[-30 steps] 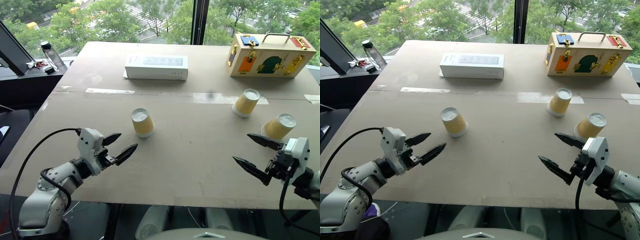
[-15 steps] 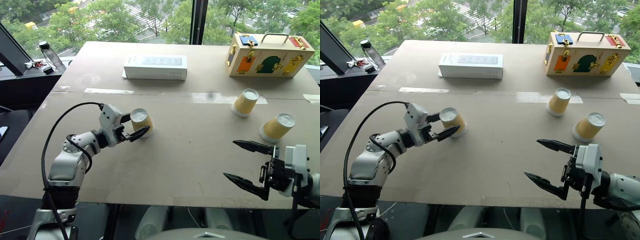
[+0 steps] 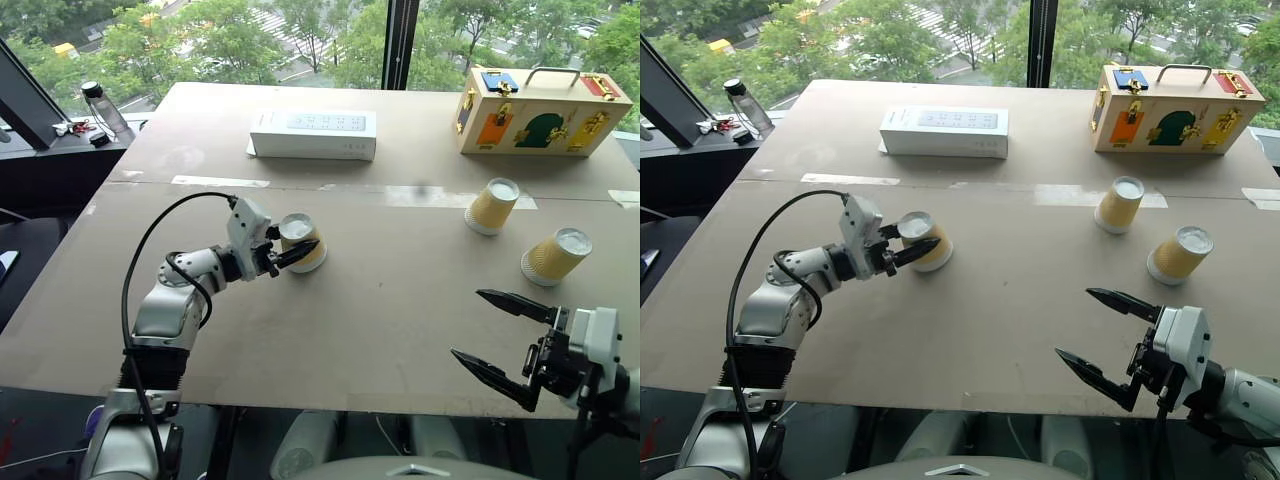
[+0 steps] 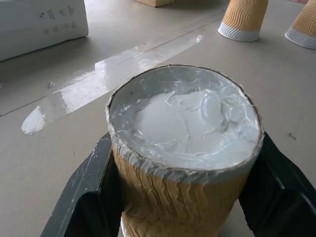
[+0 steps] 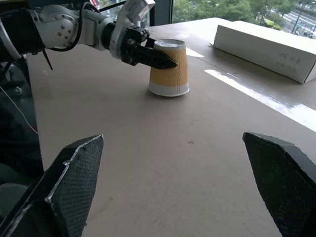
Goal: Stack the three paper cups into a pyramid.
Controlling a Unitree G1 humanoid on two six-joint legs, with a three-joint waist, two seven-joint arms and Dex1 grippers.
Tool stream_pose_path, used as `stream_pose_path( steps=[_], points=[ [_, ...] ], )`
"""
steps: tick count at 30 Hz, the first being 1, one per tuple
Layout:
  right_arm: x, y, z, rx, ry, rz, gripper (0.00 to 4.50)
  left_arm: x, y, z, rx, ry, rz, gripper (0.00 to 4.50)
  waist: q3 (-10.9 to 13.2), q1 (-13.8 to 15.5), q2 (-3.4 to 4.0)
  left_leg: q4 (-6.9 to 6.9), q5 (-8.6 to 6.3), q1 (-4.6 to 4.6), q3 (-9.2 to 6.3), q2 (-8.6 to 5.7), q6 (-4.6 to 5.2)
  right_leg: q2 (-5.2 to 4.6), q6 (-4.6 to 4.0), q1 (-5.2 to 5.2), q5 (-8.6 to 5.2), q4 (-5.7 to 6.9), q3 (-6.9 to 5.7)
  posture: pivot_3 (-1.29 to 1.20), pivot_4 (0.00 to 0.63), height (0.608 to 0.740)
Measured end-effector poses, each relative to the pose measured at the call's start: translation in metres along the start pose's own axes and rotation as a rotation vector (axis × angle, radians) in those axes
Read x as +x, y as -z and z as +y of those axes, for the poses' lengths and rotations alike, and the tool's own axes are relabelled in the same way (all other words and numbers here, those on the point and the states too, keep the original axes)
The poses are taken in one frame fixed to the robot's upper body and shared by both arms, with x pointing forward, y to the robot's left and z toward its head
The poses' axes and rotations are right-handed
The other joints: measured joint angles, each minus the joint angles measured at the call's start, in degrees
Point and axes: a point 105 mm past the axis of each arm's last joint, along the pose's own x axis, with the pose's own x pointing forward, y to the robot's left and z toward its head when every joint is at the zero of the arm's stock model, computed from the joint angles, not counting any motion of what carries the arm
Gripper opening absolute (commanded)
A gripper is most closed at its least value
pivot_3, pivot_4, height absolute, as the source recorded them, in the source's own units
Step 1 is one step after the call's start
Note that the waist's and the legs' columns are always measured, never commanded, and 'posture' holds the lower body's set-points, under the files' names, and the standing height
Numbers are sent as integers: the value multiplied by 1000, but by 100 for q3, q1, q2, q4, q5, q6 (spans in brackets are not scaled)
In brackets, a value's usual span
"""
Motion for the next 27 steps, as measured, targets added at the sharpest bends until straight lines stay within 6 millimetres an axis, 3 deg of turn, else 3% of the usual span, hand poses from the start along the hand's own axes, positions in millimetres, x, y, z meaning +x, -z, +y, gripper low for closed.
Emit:
stream_pose_path(
  steps=[6,14,18,23,27],
  points=[
    [-10,4,-9,1,141,26,4500,40,-27,-14,49,117,-60,2487,-1,16,-1,13,1,-4,-5,-8,0,12,2,9,1,0,-7,0,150,740],
    [-16,1,-13,-23,248,47,4500,72,-13,-22,30,179,-21,2487,-1,-21,-1,12,1,-3,-6,-7,-1,13,2,6,1,3,-6,0,150,740],
    [-17,2,-13,-31,267,59,4500,75,-3,-23,4,184,-5,4246,-1,-11,-1,17,1,-5,-5,-8,0,14,3,8,1,3,-7,0,150,740],
    [-17,3,-16,-23,296,71,4500,76,-5,-26,-7,208,-14,4393,-1,-14,-1,19,1,-5,-6,-8,0,13,3,8,1,4,-7,0,150,740],
    [-15,0,-31,-42,392,58,4500,67,-18,-28,-15,213,-56,4393,-1,-33,-1,19,1,-5,-5,-6,-1,10,3,6,1,6,-3,0,150,740]
  ],
)
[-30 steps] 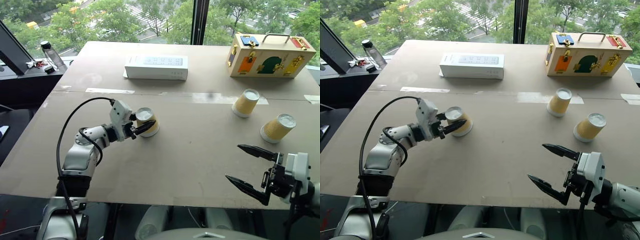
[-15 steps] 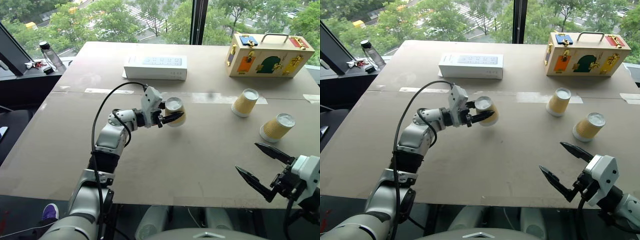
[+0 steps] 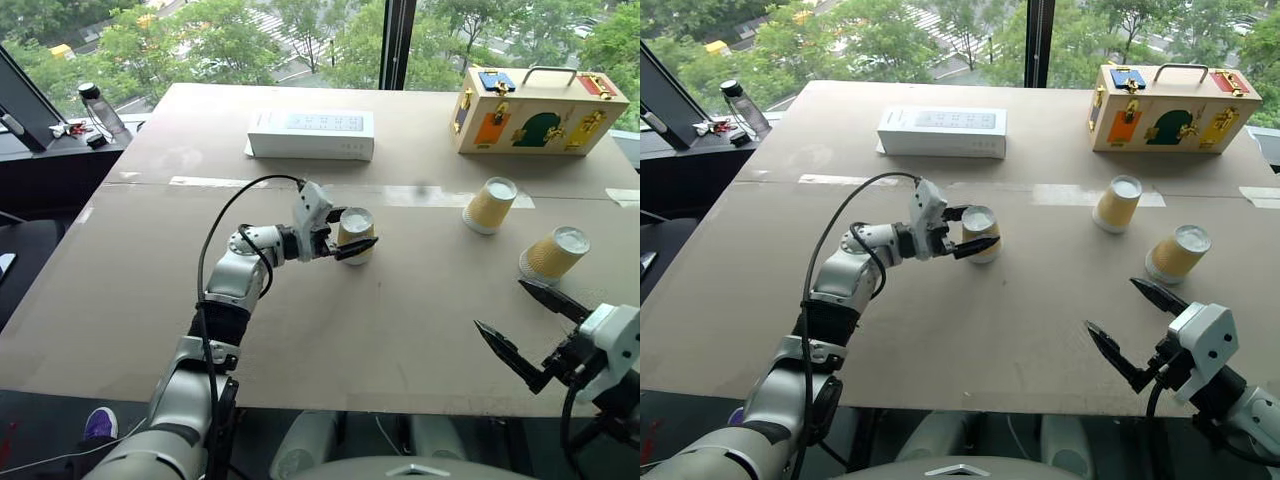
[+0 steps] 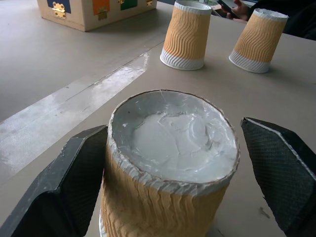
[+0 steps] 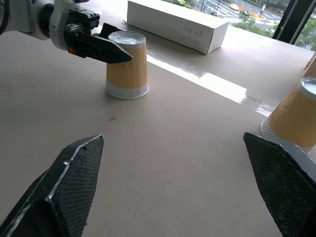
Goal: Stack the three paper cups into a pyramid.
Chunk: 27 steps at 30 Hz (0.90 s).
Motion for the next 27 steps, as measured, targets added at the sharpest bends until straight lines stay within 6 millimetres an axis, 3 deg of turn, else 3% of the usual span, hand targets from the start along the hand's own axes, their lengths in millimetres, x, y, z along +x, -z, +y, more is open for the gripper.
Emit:
stream_pose_path(
  steps=[4,7,10,13,15,17,25,27],
  points=[
    [10,1,-31,-23,177,25,4500,-39,-7,-1,-31,-45,3,4393,-1,-35,3,-3,1,2,1,2,-2,0,-2,-5,0,7,3,0,150,740],
    [16,3,-72,-31,357,42,4500,-66,-7,-10,-102,-56,15,4393,-1,-27,6,0,0,1,3,0,-1,2,-3,-4,0,8,4,0,150,740],
    [17,6,-101,-46,479,76,4500,-82,-5,-23,-105,-51,34,4393,0,37,10,-2,1,1,1,0,-2,1,-4,-6,-1,7,0,0,150,740],
    [21,13,-120,-28,550,124,4500,-92,-8,-43,-82,4,-2,4393,0,41,12,-6,2,-3,3,0,-4,-8,-6,-5,-1,5,2,0,150,740],
    [26,23,-135,11,606,170,4500,-94,-27,-67,-53,129,-71,4393,0,28,12,-4,2,-4,8,0,-4,-13,-8,-5,0,3,5,0,150,740],
    [29,32,-142,40,635,213,4500,-96,-42,-83,-14,217,-78,4393,-6,25,25,-8,1,0,7,1,-2,-11,-10,-5,-1,3,5,0,150,740],
    [34,45,-147,122,657,272,4500,-96,-53,-106,-53,316,-87,4393,-9,5,40,-11,1,0,13,1,-2,-2,-8,-6,0,3,12,0,150,740],
    [33,50,-147,134,663,288,3971,-96,-54,-107,-61,320,-91,4500,-9,8,40,-11,1,1,14,1,-1,1,-8,-6,0,3,11,0,150,740]
  ],
)
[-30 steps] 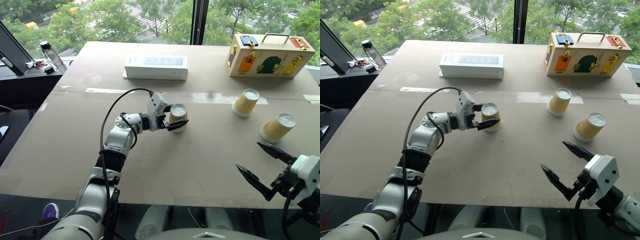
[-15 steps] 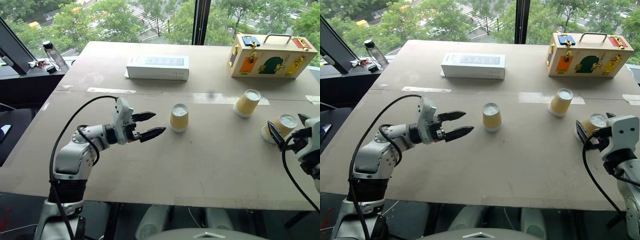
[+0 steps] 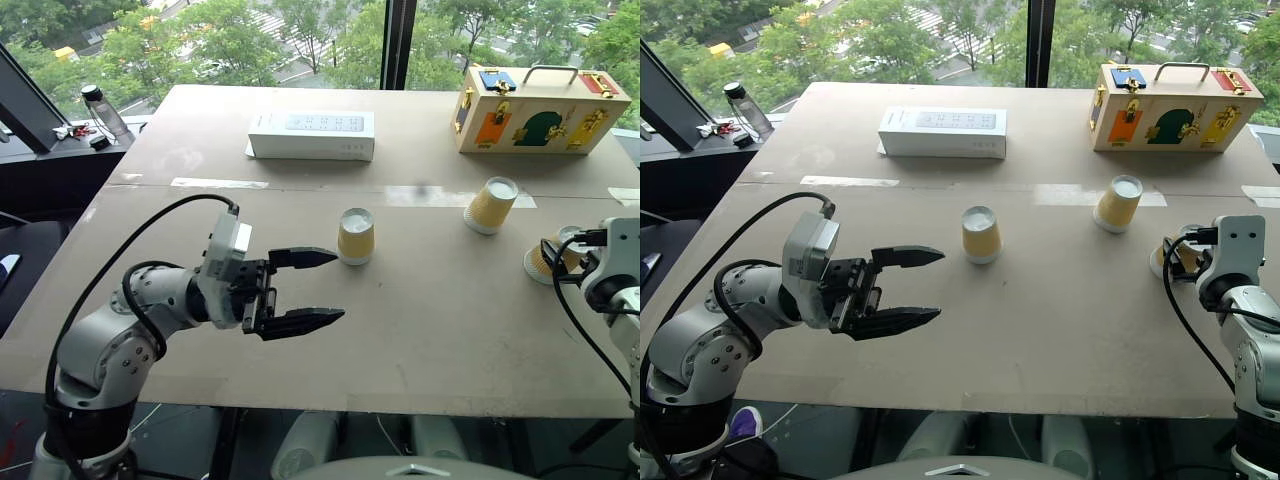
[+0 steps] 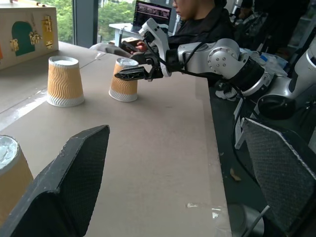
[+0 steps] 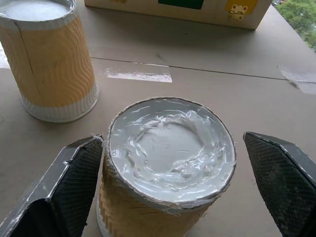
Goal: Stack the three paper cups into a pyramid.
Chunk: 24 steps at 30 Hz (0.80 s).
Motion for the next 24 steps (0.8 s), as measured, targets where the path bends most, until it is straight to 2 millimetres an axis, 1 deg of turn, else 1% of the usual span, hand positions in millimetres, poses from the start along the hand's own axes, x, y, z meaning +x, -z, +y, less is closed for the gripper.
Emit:
stream_pose_path(
  steps=[1,3,4,6,8,9,11,13,15,17,18,19,21,22,24],
  points=[
    [0,2,0,7,-4,8,3768,0,0,0,-3,-5,-2,4500,0,5,0,0,0,0,0,0,0,0,0,0,0,0,0,0,150,740],
    [1,3,1,11,-9,10,2900,0,-1,1,-5,-10,-5,4500,0,4,0,0,0,0,0,0,0,0,0,0,0,0,0,0,150,740],
    [0,2,2,10,-14,5,2654,0,-1,1,-5,-11,-5,4500,0,2,0,0,0,0,0,0,0,1,0,0,0,0,0,0,150,740],
    [-1,0,5,15,-42,-4,2654,0,-1,2,-4,-20,-6,4500,2,2,3,0,0,0,0,0,0,0,0,0,0,0,0,0,150,740],
    [-4,-8,14,21,-99,-35,2654,0,-1,3,-3,-29,-7,4500,3,1,5,-2,0,0,0,0,0,0,0,-1,0,-1,1,0,150,740],
    [-7,-14,22,23,-150,-58,2654,0,-1,3,-4,-35,-11,4500,4,-2,7,-4,0,0,0,0,1,0,0,-1,0,-1,1,0,150,740],
    [-18,-29,42,20,-288,-115,2654,-1,0,6,-7,-58,-21,4500,7,-18,11,-6,-1,1,0,2,2,-3,0,-1,0,-3,2,0,150,740],
    [-32,-49,75,4,-477,-188,2654,-6,3,11,-15,-118,-44,4500,7,-66,12,-11,-2,3,-1,6,2,-8,1,-1,0,-6,2,0,150,740],
    [-41,-60,104,-14,-624,-224,2654,-12,8,16,-32,-174,-54,4500,7,-86,10,-10,-2,3,-4,7,2,-8,0,0,0,-7,-2,0,150,740],
    [-37,-70,142,-32,-735,-251,2654,-25,14,19,-47,-258,-64,4500,7,-162,8,-10,-1,6,3,9,2,-11,-5,-1,2,-8,-1,0,150,740],
    [-33,-73,155,-34,-762,-256,2654,-30,16,20,-48,-293,-62,4500,7,-181,7,-12,-1,10,4,11,2,-11,-11,-1,1,-7,-2,0,150,740],
    [-29,-74,168,-41,-788,-251,2654,-37,18,21,-47,-330,-61,4500,7,-156,7,-13,-1,9,2,11,1,-11,-12,-2,1,-8,-6,0,150,740],
    [-23,-68,178,-53,-807,-227,2654,-46,21,20,-45,-375,-52,4500,6,-110,6,-14,-1,3,-6,9,-1,-9,-9,-9,3,-12,-18,0,150,740],
    [-19,-63,183,-68,-815,-209,2654,-52,24,20,-48,-404,-43,4500,7,-77,6,-14,9,-2,-5,3,-18,-6,-8,-12,4,-13,-19,0,150,740],
    [-12,-53,186,-90,-818,-177,2654,-57,25,18,-47,-434,-39,4500,7,-10,5,-14,13,-11,1,-1,-24,-9,-7,-19,5,-17,-14,0,150,740]
  ],
)
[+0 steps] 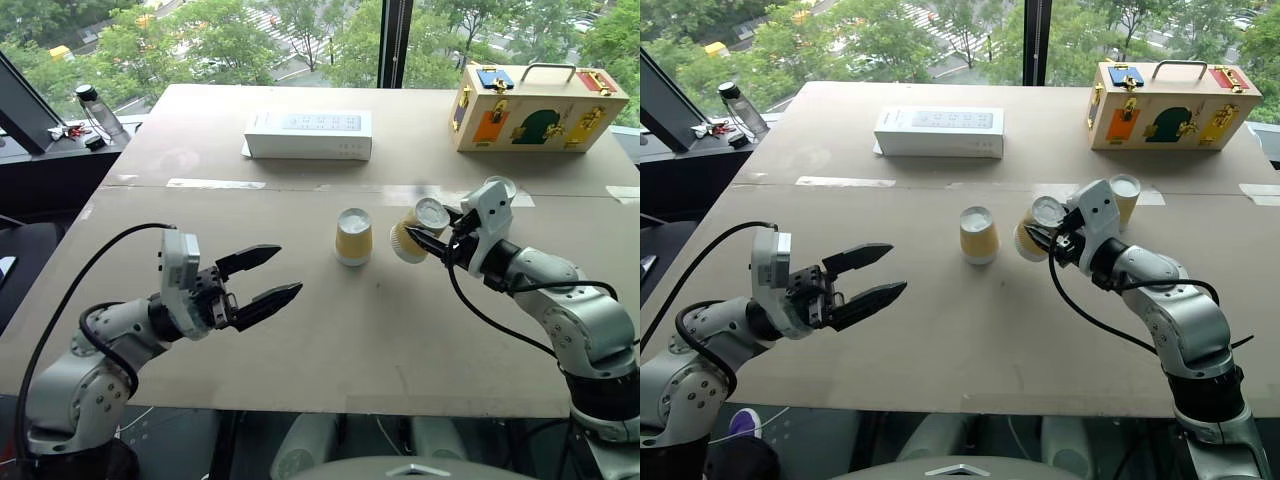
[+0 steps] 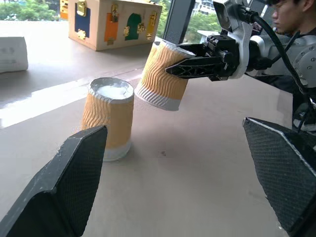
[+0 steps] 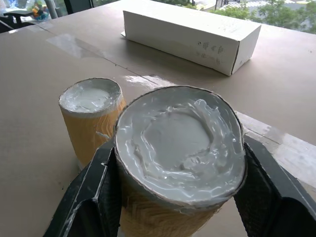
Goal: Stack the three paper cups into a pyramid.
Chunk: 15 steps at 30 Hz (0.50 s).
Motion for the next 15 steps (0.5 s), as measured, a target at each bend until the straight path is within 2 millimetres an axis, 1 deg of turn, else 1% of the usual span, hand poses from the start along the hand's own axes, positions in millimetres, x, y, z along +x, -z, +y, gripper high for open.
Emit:
stream_pose_path(
  steps=[5,8,11,15],
  points=[
    [10,14,14,-47,-94,48,2654,-9,-2,-3,26,-51,5,4500,1,6,0,-4,-1,-2,6,1,0,-4,0,-6,0,1,7,0,150,740],
    [14,13,13,-65,-109,53,2654,-13,-2,-5,24,-69,10,4500,1,0,1,-4,-13,1,5,6,22,-2,-2,-6,0,2,8,0,150,740],
    [18,12,16,-78,-113,44,2654,-15,0,-8,17,-69,14,4500,1,-1,1,-3,-14,7,4,12,22,0,-11,-5,4,3,8,0,150,740],
    [23,19,15,-71,-101,66,2654,-17,0,-8,18,-77,18,4500,1,1,1,-4,-13,6,5,12,21,7,-10,-5,5,4,8,0,150,740]
  ],
)
